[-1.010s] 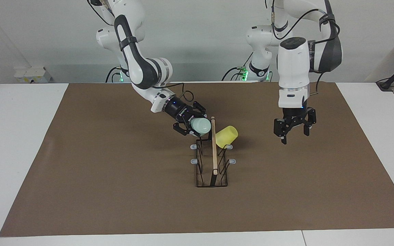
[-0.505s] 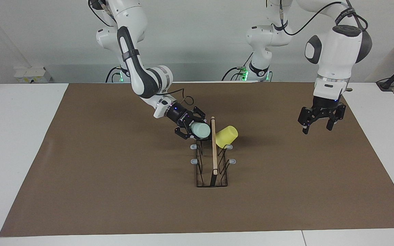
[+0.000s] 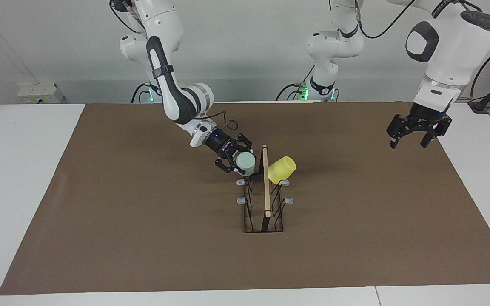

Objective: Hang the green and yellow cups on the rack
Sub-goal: 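Hang the green cup on a rack peg and open the right gripper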

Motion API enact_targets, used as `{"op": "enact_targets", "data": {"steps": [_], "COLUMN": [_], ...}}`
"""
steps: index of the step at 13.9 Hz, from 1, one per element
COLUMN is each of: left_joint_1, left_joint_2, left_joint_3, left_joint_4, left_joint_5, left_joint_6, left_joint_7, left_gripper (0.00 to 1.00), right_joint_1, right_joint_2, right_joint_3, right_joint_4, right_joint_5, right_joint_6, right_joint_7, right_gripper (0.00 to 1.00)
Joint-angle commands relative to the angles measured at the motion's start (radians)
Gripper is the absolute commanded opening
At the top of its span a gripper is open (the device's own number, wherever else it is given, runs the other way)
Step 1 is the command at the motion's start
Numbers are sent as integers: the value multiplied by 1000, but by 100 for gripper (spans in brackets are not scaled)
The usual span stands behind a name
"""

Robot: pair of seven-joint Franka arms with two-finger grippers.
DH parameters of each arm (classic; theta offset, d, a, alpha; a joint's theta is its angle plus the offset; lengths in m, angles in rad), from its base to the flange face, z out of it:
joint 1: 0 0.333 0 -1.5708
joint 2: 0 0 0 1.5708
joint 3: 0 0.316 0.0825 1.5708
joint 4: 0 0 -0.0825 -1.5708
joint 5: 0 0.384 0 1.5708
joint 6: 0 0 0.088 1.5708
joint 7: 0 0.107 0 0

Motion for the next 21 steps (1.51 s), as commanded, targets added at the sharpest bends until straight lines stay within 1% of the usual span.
{"op": "enact_targets", "data": {"steps": [1, 3, 4, 6, 8, 10, 12, 13, 14, 16, 19, 21], "left_joint_1": [-23, -21, -20, -11, -8, -8, -8, -2, 26, 38, 38, 32], "left_joint_2": [-13, -10, -10, -10, 0, 3, -2, -8, -11, -17, -17, -17], "left_joint_3": [39, 40, 40, 37, 37, 39, 37, 34, 21, 8, 7, 5], "left_joint_4": [54, 86, 99, 102, 143, 160, 157, 154, 151, 146, 146, 146], "left_joint_5": [-15, -15, -15, -16, -13, -11, -8, -8, -8, -8, -8, -7], "left_joint_6": [-144, -204, -229, -268, -330, -348, -341, -339, -341, -347, -350, -351], "left_joint_7": [54, 54, 55, 60, 64, 119, 121, 118, 109, 109, 106, 86], "left_gripper": [100, 100, 100, 100, 100, 100, 100, 100, 100, 100, 100, 100], "right_joint_1": [3, 6, 5, 4, 3, -2, -14, -15, -23, -55, -109, -149], "right_joint_2": [-34, -39, -46, -83, -114, -141, -161, -175, -186, -194, -192, -184], "right_joint_3": [1, 4, 19, 33, 49, 49, 47, 41, 41, 41, 39, 39], "right_joint_4": [-25, 7, 23, 37, 41, 60, 101, 130, 150, 144, 110, 113], "right_joint_5": [41, 38, 38, 26, 19, -34, -168, -276, -384, -573, -859, -1024], "right_joint_6": [7, 68, 102, 166, 202, 205, 232, 261, 289, 298, 288, 257], "right_joint_7": [-7, 28, 48, 105, 146, 154, 177, 195, 226, 277, 277, 281], "right_gripper": [100, 100, 100, 100, 100, 100, 100, 100, 100, 100, 100, 100]}}
